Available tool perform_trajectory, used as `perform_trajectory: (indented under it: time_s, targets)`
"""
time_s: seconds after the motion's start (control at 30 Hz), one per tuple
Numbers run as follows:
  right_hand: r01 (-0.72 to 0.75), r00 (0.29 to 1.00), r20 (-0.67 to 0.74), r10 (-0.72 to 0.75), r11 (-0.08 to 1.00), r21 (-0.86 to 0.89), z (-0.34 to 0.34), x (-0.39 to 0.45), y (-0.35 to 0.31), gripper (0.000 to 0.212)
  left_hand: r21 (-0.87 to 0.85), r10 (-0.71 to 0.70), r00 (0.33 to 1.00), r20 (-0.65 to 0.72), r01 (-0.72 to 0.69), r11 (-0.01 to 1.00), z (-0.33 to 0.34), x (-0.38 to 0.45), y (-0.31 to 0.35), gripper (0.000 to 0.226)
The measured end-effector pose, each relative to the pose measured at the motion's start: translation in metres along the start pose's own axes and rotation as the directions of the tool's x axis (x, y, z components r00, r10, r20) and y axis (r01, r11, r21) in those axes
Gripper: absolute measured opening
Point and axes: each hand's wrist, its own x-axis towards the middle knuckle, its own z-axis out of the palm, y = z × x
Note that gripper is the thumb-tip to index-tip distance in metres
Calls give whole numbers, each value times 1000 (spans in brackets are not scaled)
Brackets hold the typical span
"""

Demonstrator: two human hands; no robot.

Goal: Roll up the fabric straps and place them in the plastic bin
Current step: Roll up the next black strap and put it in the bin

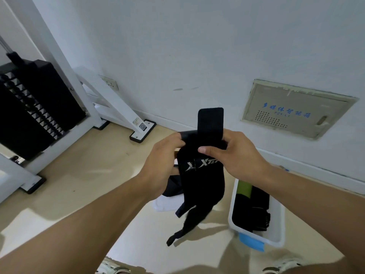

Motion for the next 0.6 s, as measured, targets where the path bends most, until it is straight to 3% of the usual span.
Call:
perform_trajectory:
  time_s: [0.13,0.3,0.47,0.6]
  targets:
    - [-49,994,104,44,998,43,2,-2,1,26,-9,-56,997,-53,55,998,-5,0,0,34]
    - [-72,990,122,72,997,-3,2,-1,1,43,10,49,988,-146,-48,999,-9,4,-5,12]
    - [-21,985,168,41,993,-120,-1,0,-2,27,19,129,979,-157,-128,992,-9,5,-5,11]
    - [6,980,197,-15,999,45,1,-4,-7,9,2,125,986,-108,-126,992,-8,4,-4,10]
